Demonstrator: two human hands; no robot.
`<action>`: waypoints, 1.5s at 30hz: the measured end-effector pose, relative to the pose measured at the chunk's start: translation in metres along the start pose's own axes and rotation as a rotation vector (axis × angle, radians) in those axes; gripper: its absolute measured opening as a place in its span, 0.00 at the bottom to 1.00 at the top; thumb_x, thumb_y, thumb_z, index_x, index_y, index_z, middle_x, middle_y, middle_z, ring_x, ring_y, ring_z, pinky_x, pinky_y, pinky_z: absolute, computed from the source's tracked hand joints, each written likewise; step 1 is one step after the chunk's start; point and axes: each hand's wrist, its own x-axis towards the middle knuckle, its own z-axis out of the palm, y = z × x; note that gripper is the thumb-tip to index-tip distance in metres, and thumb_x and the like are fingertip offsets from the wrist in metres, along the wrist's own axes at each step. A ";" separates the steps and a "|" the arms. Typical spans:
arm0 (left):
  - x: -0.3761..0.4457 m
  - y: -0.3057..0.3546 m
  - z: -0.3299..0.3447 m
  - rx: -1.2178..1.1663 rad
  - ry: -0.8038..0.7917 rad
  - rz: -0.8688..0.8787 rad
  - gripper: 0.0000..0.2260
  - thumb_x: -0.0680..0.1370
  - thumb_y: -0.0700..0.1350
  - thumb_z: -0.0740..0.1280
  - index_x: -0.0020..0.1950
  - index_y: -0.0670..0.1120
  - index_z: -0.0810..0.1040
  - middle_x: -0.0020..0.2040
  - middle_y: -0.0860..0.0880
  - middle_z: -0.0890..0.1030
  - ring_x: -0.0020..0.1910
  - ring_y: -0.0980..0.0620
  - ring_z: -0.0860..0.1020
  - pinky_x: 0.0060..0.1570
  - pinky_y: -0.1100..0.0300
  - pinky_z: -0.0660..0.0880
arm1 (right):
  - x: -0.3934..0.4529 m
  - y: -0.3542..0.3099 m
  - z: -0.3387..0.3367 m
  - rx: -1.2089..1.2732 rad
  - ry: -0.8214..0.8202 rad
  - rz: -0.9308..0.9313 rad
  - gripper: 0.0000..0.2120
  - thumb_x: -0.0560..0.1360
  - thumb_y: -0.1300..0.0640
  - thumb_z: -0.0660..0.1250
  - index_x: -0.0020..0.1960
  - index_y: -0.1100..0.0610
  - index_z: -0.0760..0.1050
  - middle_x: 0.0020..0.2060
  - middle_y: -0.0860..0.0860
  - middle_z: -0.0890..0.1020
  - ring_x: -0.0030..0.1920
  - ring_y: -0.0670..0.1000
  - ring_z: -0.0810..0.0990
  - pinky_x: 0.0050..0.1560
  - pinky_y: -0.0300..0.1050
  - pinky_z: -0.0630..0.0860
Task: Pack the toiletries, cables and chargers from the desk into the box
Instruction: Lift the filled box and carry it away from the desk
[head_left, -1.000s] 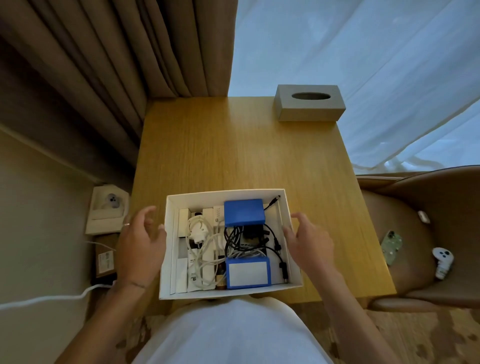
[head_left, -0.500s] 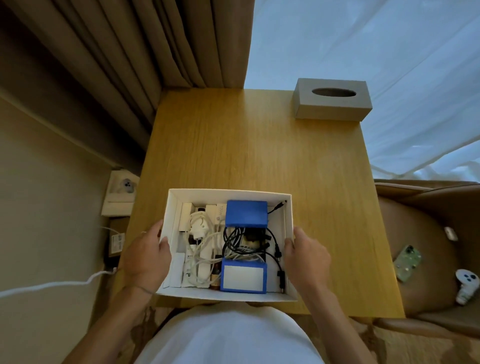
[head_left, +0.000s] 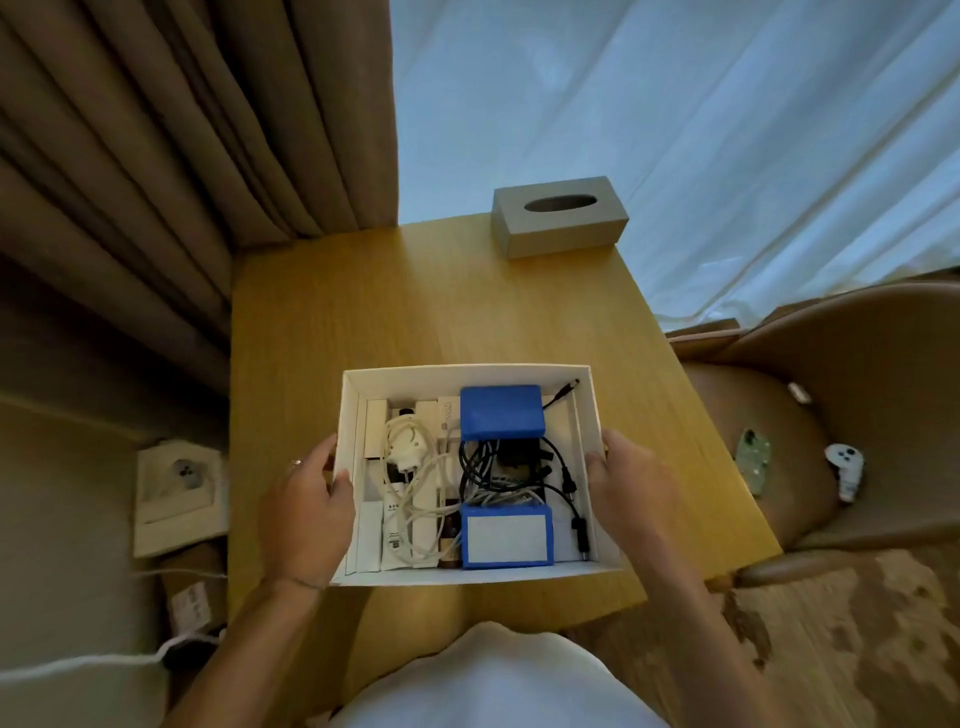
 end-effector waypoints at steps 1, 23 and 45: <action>0.004 0.002 0.000 -0.022 -0.023 0.031 0.20 0.80 0.41 0.64 0.72 0.51 0.72 0.49 0.48 0.83 0.34 0.50 0.77 0.34 0.54 0.78 | -0.006 0.001 -0.004 0.000 0.027 0.031 0.05 0.82 0.53 0.63 0.49 0.52 0.76 0.33 0.46 0.78 0.32 0.47 0.78 0.29 0.40 0.75; -0.094 0.122 0.051 0.063 -0.473 0.751 0.18 0.77 0.39 0.69 0.66 0.52 0.79 0.38 0.55 0.78 0.32 0.57 0.76 0.27 0.63 0.68 | -0.282 0.105 -0.045 0.141 0.477 0.824 0.07 0.80 0.58 0.64 0.44 0.54 0.78 0.28 0.50 0.77 0.28 0.50 0.76 0.29 0.49 0.75; -0.505 0.134 0.081 0.032 -0.983 1.483 0.16 0.80 0.43 0.66 0.67 0.53 0.77 0.41 0.53 0.81 0.38 0.54 0.79 0.42 0.48 0.80 | -0.747 0.139 0.001 0.215 0.882 1.606 0.08 0.81 0.58 0.63 0.45 0.58 0.78 0.32 0.52 0.79 0.31 0.50 0.75 0.30 0.41 0.67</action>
